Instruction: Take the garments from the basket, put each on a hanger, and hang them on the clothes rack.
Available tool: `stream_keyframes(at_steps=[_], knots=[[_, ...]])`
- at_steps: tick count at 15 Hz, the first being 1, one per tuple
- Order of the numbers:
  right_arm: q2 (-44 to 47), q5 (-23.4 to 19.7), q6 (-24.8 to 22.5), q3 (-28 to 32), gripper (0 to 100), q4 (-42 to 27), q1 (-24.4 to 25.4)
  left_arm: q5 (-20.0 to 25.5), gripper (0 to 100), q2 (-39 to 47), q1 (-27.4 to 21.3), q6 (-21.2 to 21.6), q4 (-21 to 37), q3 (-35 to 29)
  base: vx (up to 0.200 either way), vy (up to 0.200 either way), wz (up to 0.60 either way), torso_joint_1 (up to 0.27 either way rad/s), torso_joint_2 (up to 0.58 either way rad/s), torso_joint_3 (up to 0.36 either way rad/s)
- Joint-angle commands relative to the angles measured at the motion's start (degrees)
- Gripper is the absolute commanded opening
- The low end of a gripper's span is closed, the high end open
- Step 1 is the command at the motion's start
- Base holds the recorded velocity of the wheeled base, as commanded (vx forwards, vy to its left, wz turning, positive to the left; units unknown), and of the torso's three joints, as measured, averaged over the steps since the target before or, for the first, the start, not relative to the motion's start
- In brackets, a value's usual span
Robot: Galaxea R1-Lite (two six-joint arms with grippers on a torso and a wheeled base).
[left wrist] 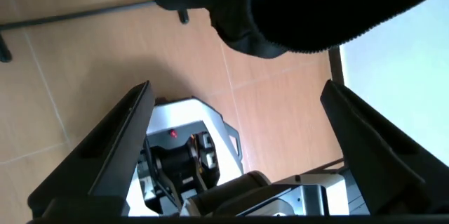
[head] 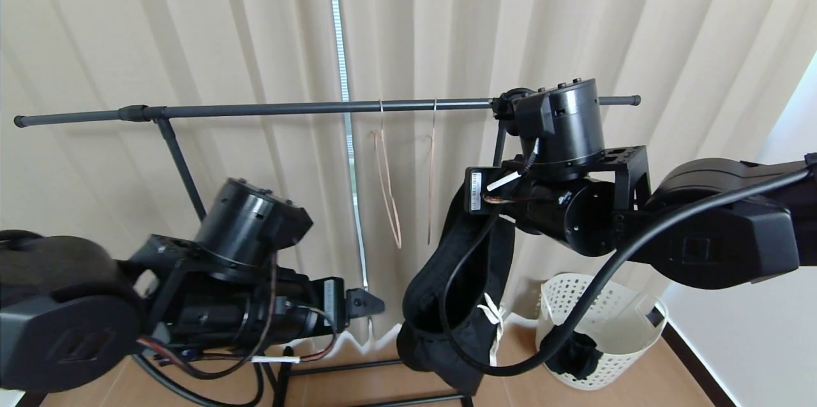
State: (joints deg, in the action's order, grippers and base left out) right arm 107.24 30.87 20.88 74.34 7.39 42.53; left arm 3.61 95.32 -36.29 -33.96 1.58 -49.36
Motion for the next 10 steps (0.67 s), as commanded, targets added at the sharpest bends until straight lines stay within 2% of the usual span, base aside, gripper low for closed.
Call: stream_keyframes(at_steps=[1, 6, 10], knots=[[0.4, 0.1, 0.9, 0.3, 0, -0.1, 2.1, -0.2, 100, 9.7, -4.8, -2.2, -0.4, -3.4, 0.0, 0.0, 0.0, 0.0, 0.0, 0.0], [-0.2, 0.1, 2.0, 0.0, 0, -0.2, 4.3, -0.4, 100, 12.3, -5.0, -3.0, -1.0, -4.2, 0.0, 0.0, 0.0, 0.0, 0.0, 0.0], [-2.9, 0.1, 2.2, -0.5, 0, -0.4, 5.5, -0.7, 100, 14.9, -3.2, -3.9, -4.0, -4.5, 0.0, 0.0, 0.0, 0.0, 0.0, 0.0]])
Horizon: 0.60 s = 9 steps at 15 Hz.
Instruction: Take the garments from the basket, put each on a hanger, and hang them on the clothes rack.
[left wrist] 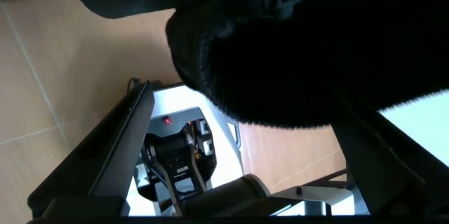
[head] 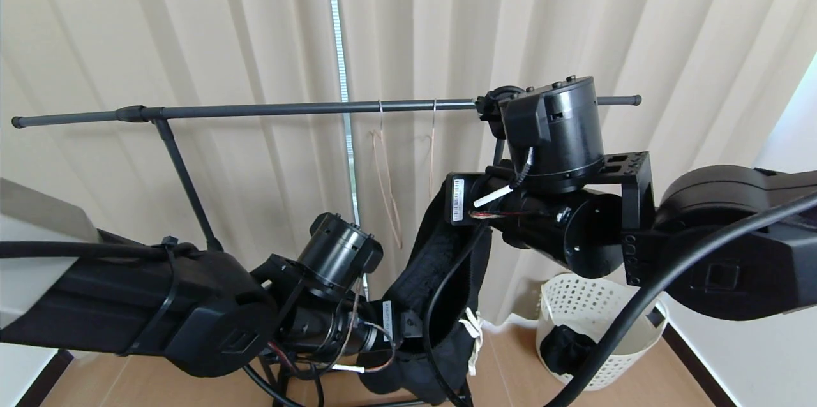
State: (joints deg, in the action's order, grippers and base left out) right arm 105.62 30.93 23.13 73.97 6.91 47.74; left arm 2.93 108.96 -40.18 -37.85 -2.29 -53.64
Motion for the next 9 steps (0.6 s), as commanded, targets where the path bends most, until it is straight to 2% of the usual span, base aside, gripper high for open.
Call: stream_keyframes(at_steps=[1, 5, 6, 9], knots=[[-1.9, -0.1, 0.3, -0.1, 0, -0.5, 0.9, -0.1, 100, 2.1, 1.2, 0.0, -0.2, -0.8, 0.0, 0.0, 0.0, 0.0, 0.0, 0.0], [-3.6, -0.1, 0.3, 0.0, 0, -1.1, 0.8, -3.1, 100, 4.7, 1.2, 0.2, -0.1, -0.5, 0.0, 0.0, 0.0, 0.0, 0.0, 0.0], [-4.0, -0.1, 0.2, -0.1, 0, -1.2, 0.3, -3.3, 0, 4.6, 1.2, 0.3, 0.0, 0.0, 0.0, 0.0, 0.0, 0.0, 0.0, 0.0], [-4.6, 0.0, -0.2, -0.1, 0, -1.9, -3.4, -5.9, 0, 3.0, 0.8, 0.6, 0.5, 1.2, 0.0, 0.0, 0.0, 0.0, 0.0, 0.0]])
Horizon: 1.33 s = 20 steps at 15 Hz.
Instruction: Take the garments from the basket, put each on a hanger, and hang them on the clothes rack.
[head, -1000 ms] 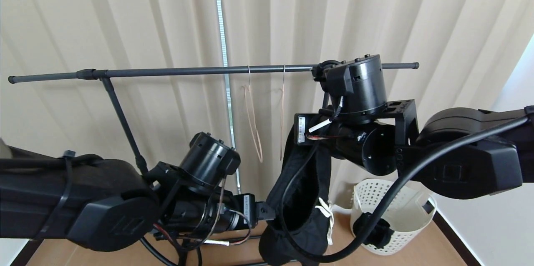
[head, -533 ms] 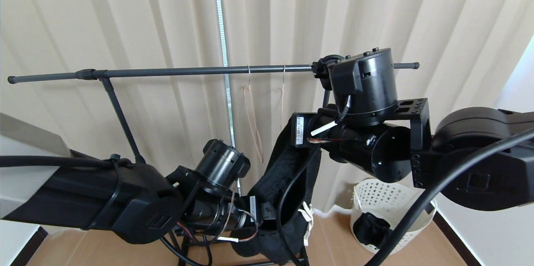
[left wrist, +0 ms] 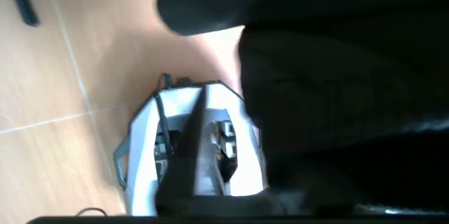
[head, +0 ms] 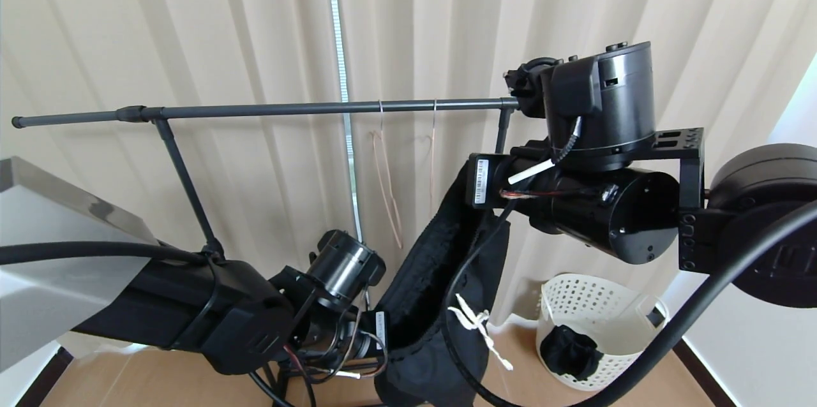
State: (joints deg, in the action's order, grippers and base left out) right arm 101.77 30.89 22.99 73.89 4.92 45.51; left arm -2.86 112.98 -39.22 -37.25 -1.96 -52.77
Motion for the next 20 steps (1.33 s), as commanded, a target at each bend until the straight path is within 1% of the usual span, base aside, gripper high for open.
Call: stream_keyframes(at_steps=[1, 3, 6, 7, 8, 9, 10, 12, 13, 14, 16, 20], knots=[[-1.4, 0.0, -0.1, -0.4, 0, -1.7, -2.6, -3.1, 0, -2.9, -0.2, 0.1, 1.0, 0.6, 0.0, 0.0, 0.0, 0.0, 0.0, 0.0], [-2.0, -0.2, -0.8, -2.8, 0, -3.2, -4.3, -4.7, 0, -7.0, 0.1, 1.4, 3.6, 0.7, 0.0, 0.0, 0.0, 0.0, 0.0, 0.0], [-3.0, -0.2, -6.1, -7.4, 0, -3.1, -4.6, -4.8, 0, -14.0, 1.6, 7.5, 8.3, -2.1, 0.0, 0.0, 0.0, 0.0, 0.0, 0.0], [-4.0, -0.3, -8.8, -9.7, 0, -3.0, -4.6, -5.1, 0, -15.4, 1.8, 9.9, 12.6, -4.5, 0.0, 0.0, 0.0, 0.0, 0.0, 0.0], [-4.7, -0.3, -11.0, -11.3, 0, -2.8, -4.6, -5.7, 0, -16.0, 1.8, 10.6, 16.5, -6.9, 0.0, 0.0, 0.0, 0.0, 0.0, 0.0], [-6.1, -0.4, -14.5, -13.9, 0, -2.6, -4.7, -7.4, 0, -16.0, 1.8, 10.7, 22.9, -11.4, 0.0, 0.0, 0.0, 0.0, 0.0, 0.0], [-7.4, -0.4, -17.0, -15.7, 0, -2.6, -5.0, -8.3, 0, -16.0, 1.8, 11.2, 27.9, -14.4, 0.0, 0.0, 0.0, 0.0, 0.0, 0.0], [-8.7, -0.5, -19.7, -17.5, 0, -2.6, -5.0, -10.0, 0, -15.8, 1.8, 13.4, 36.9, -19.0, 0.0, 0.0, 0.0, 0.0, 0.0, 0.0], [-8.8, -0.4, -19.9, -17.8, 0, -2.6, -5.0, -11.3, 0, -15.8, 1.8, 13.7, 39.6, -20.7, 0.0, 0.0, 0.0, 0.0, 0.0, 0.0], [-8.2, -0.5, -19.7, -18.0, 0, -2.5, -4.6, -12.3, 0, -15.8, 1.5, 13.9, 41.2, -21.3, 0.0, 0.0, 0.0, 0.0, 0.0, 0.0], [-8.2, -0.3, -19.8, -18.7, 0, -2.5, -3.8, -12.3, 0, -16.0, 1.3, 14.0, 41.5, -21.2, 0.0, 0.0, 0.0, 0.0, 0.0, 0.0], [-9.8, -0.4, -20.3, -19.0, 0, -2.9, -5.2, -12.5, 0, -16.5, 2.9, 17.3, 44.0, -21.1, 0.0, 0.0, 0.0, 0.0, 0.0, 0.0]])
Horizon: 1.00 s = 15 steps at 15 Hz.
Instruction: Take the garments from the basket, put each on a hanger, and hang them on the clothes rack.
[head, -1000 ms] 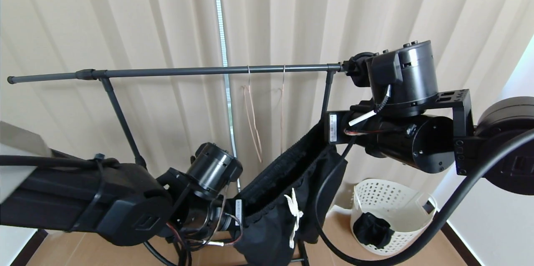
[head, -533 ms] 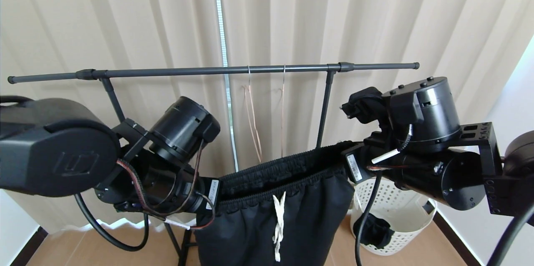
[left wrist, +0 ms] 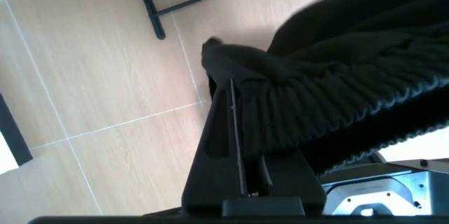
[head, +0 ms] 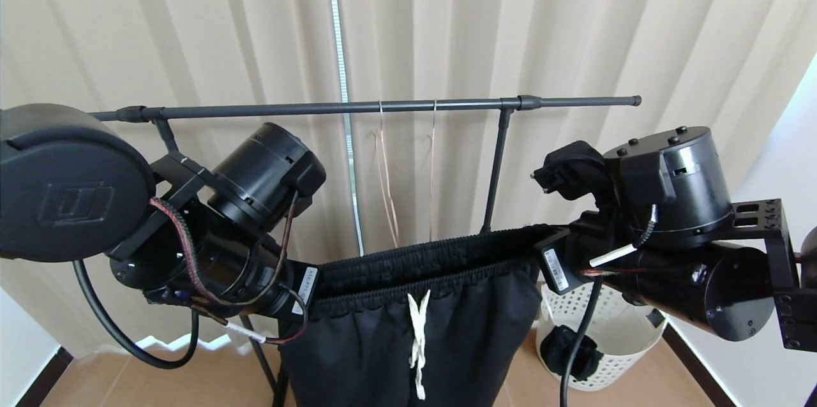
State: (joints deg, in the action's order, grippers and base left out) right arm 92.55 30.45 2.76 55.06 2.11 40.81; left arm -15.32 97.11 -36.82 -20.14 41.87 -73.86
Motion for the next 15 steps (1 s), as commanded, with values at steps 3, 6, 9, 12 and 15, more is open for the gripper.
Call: stream_keyframes(at_steps=[3, 6, 9, 12, 15], knots=[[0.2, 0.1, 0.0, 0.0, 0, 0.0, -1.8, -0.1, 0, -2.1, 0.6, 0.1, 0.1, 2.1, 0.0, 0.0, 0.0, 0.0, 0.0, 0.0], [0.2, 0.0, -1.0, 0.0, 0, 0.2, -4.5, -0.1, 0, -5.1, 1.5, 0.1, 0.0, 5.4, 0.0, 0.0, 0.0, 0.0, 0.0, 0.0], [-0.4, -0.5, -1.7, 0.0, 0, 0.3, -8.8, -0.1, 0, -10.2, 4.6, 0.3, 0.0, 8.1, 0.0, 0.0, 0.0, 0.0, 0.0, 0.0], [-0.4, -1.4, -3.1, -0.4, 0, 0.3, -10.4, 0.0, 0, -12.8, 6.1, 0.1, -0.7, 12.7, 0.0, 0.0, 0.0, 0.0, 0.0, 0.0], [-0.4, -1.4, -3.3, -1.1, 0, 0.2, -10.2, 0.5, 0, -12.6, 6.1, -0.2, -3.5, 14.4, 0.0, 0.0, 0.0, 0.0, 0.0, 0.0]])
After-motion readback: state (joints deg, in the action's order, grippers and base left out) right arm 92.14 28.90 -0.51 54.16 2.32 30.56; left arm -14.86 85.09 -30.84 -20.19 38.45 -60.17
